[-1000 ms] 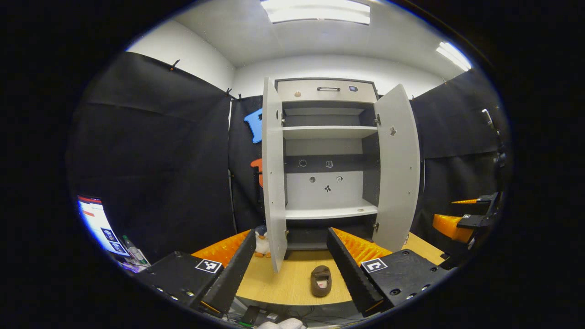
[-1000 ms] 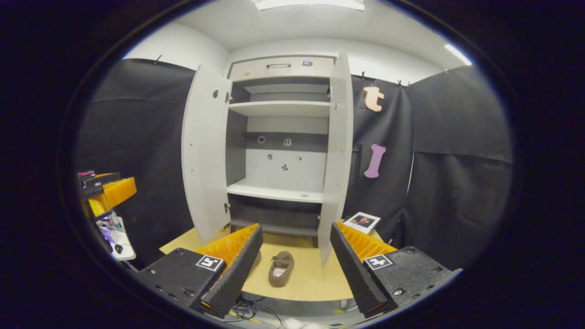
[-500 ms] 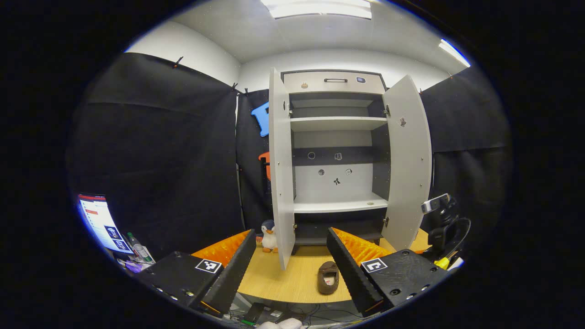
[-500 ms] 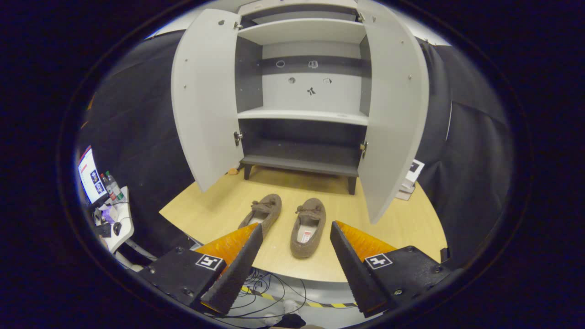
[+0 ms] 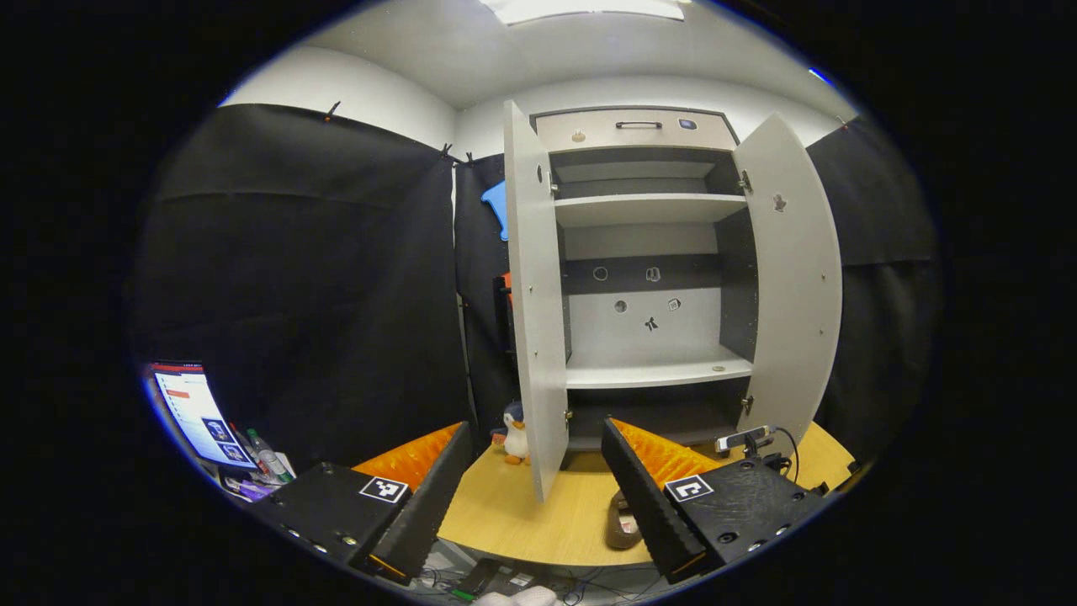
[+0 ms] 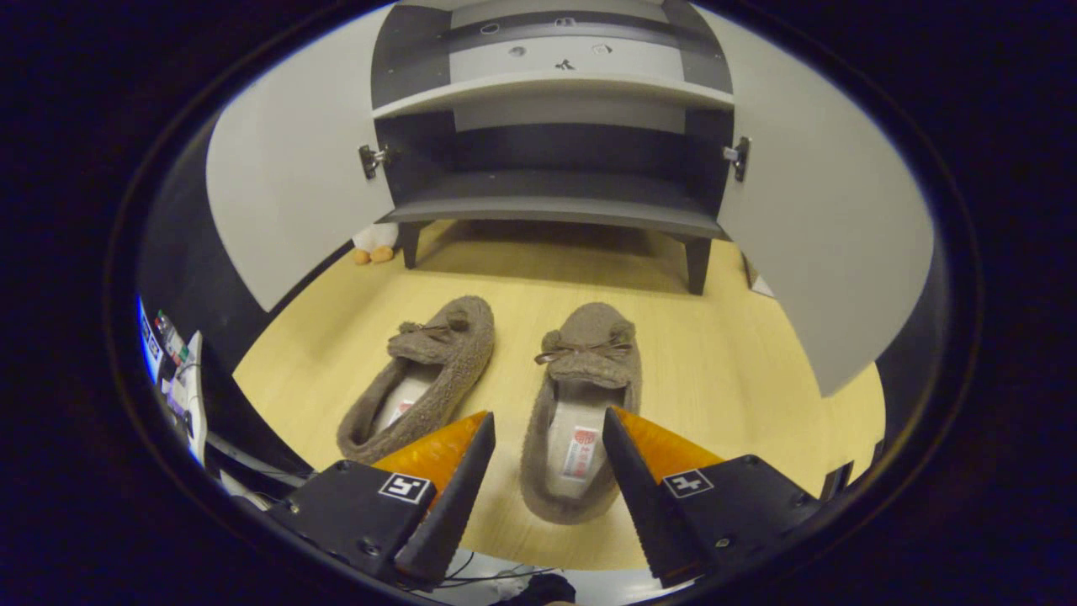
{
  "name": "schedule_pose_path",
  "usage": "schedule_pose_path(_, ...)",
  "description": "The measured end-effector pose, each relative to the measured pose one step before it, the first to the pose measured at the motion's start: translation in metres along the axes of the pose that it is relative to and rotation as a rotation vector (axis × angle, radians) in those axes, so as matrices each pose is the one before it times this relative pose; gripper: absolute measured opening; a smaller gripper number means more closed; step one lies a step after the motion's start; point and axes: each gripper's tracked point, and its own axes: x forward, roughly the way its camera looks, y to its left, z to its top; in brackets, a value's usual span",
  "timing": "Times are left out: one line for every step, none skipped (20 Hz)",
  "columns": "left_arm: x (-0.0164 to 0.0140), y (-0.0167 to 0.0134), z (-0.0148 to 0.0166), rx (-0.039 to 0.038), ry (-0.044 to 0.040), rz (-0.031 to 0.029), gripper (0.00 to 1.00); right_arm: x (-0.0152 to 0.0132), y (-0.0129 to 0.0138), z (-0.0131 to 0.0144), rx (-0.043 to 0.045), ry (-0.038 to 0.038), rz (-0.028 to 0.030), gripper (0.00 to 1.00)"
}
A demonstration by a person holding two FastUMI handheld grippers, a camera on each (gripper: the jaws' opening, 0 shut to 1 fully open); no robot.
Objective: Grab one shoe with the right hand and put it into the shoe cabinet, grab the other shoe with the left hand and put it into the shoe cabinet; then close the right door with the right hand and the left door with the left hand.
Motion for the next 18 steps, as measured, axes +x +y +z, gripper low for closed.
schedule_pose_path(0.00800, -0.00166, 0.00050, 0.00571, 0.00147, 0.00790, 0.95, 0.01257, -0.00084, 0.00121, 0.00215, 0.00830, -0.00314, 0.86)
schedule_pose_path(0.00681, -0.00109, 0.00009, 0.00357, 0.00115, 0.00839, 0.95, 0.01243, -0.00104, 0.00196, 0.00493, 0.00307, -0.00129, 0.86)
schedule_pose_path(0.00597, -0.00074, 0.00033, 0.00340, -0.00195, 0.00958, 0.95, 0.01258, 0.00022, 0.00528, 0.00596, -0.00268, 0.00106, 0.86)
schedule_pose_path(0.00544, 0.00004, 0.00131, 0.00500, -0.00547, 0.01229, 0.95, 0.00975, 0.00071, 0.00378, 0.01013, 0.00226, 0.00215, 0.86)
schedule_pose_path(0.00579, -0.00086, 0.00048, 0.00508, -0.00080, 0.00949, 0.95, 0.00897, 0.00003, 0.00366, 0.01489, -0.00007, -0.00010, 0.83)
schedule_pose_path(0.00537, -0.00141, -0.00063, 0.00327, 0.00511, 0.00454, 0.96, 0.00807, 0.00116, 0.00165, 0.00810, 0.00792, 0.00213, 0.82)
schedule_pose_path(0.00471, -0.00290, -0.00117, -0.00214, 0.00542, 0.00243, 0.96, 0.00527, -0.00016, 0.00242, 0.00422, -0.00098, 0.00014, 0.79)
schedule_pose_path(0.00369, -0.00287, 0.00031, -0.00436, 0.00355, -0.00343, 0.96, 0.00461, -0.00251, 0.00234, 0.00135, -0.00731, -0.00668, 0.77)
schedule_pose_path(0.00430, -0.00296, -0.00199, -0.00255, 0.00658, -0.00018, 0.96, 0.00249, -0.00323, 0.00279, 0.00389, -0.00289, -0.00516, 0.68)
schedule_pose_path(0.00247, -0.00138, -0.00088, -0.00094, 0.00337, 0.00133, 0.96, 0.00183, -0.00410, 0.00048, 0.00245, -0.00911, -0.01168, 0.68)
schedule_pose_path(0.00194, -0.00025, 0.00031, -0.00225, 0.00004, 0.00062, 0.96, -0.00065, -0.00129, 0.00285, 0.00204, -0.00297, 0.00555, 0.48)
schedule_pose_path(0.00181, -0.00126, -0.00064, -0.00445, 0.00067, 0.00096, 0.96, -0.00062, 0.00285, -0.00146, -0.00168, 0.00336, 0.01868, 0.31)
schedule_pose_path(0.00317, -0.00306, 0.00027, -0.00560, -0.00179, -0.00260, 0.96, -0.00249, 0.00142, -0.00096, -0.00032, 0.00876, 0.01034, 0.18)
schedule_pose_path(0.00136, -0.00217, 0.00136, -0.00323, 0.00051, -0.00297, 0.96, -0.00274, 0.00042, 0.00040, 0.00194, 0.00243, 0.00991, 0.13)
schedule_pose_path(0.00088, -0.00135, -0.00054, -0.00055, -0.00150, -0.00197, 0.96, -0.00939, 0.00347, 0.00608, 0.01513, -0.00231, 0.01390, 0.10)
schedule_pose_path(-0.00023, -0.00192, 0.00096, -0.00123, -0.00259, -0.00315, 0.96, -0.00789, 0.00267, 0.00630, 0.00571, -0.01572, 0.00685, 0.07)
schedule_pose_path(-0.00023, -0.00188, 0.00090, -0.00465, -0.00295, -0.00614, 0.96, -0.00938, 0.00132, 0.01174, -0.00142, -0.01925, 0.00068, 0.06)
schedule_pose_path(-0.00058, -0.00303, 0.00101, -0.00558, -0.00330, -0.00769, 0.96, -0.01186, 0.00338, 0.01307, 0.00537, -0.02428, 0.00942, 0.08)
